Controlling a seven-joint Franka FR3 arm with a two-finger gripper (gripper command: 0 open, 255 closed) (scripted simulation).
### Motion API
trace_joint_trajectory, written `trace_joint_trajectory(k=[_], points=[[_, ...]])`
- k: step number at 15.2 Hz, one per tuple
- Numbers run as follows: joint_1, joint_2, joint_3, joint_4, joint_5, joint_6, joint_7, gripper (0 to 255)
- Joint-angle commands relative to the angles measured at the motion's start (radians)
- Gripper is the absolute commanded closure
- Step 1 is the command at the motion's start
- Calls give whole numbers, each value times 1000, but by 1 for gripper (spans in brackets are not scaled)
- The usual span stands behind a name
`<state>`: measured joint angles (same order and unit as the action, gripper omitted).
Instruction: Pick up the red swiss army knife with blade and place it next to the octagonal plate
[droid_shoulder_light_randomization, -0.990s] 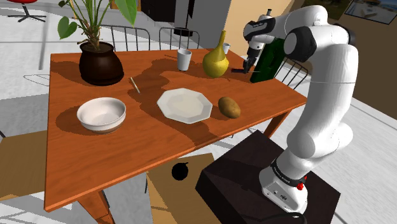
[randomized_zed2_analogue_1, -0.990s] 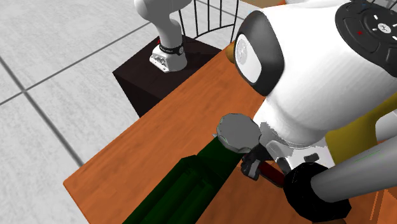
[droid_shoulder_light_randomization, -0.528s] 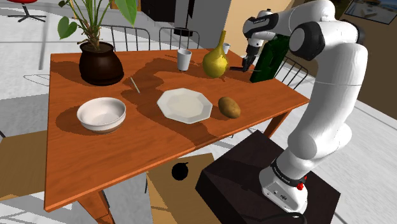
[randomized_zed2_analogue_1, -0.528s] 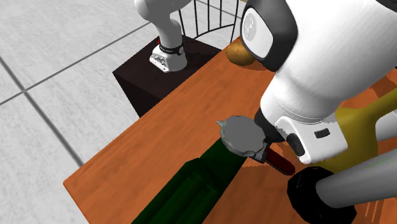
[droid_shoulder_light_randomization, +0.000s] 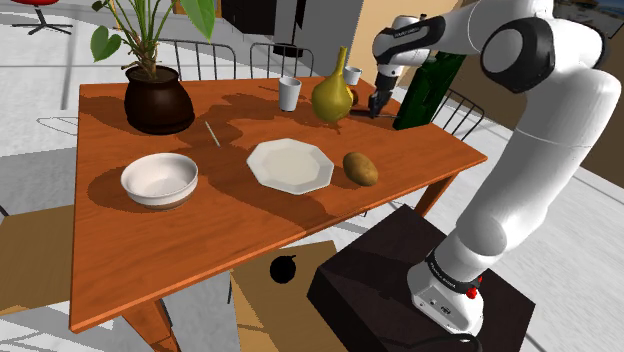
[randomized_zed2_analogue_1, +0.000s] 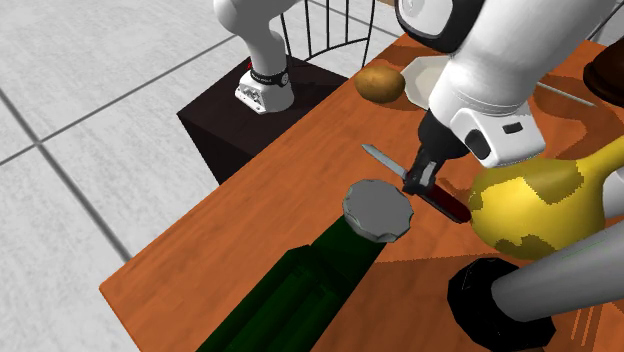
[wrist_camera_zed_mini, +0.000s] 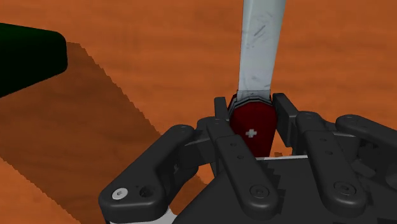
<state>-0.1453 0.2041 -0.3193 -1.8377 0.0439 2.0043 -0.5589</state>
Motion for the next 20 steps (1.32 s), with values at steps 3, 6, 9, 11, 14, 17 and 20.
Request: trace_joint_trajectory(k=[3,6,9,11,14,17,20], points=[[61,-94,32,-117,-33,27,102,255],[100,-149,60,-183,-49,40,176,255],[137,-195,93,-239,-61,50,251,255],[161,-222,117,-270,-66,54,301,255],[196,-255,154,-308,-68,59,375,255],[231,-279,194,-337,-67,61,449,255],[265,-295,235,-354,-62,63,522,255]])
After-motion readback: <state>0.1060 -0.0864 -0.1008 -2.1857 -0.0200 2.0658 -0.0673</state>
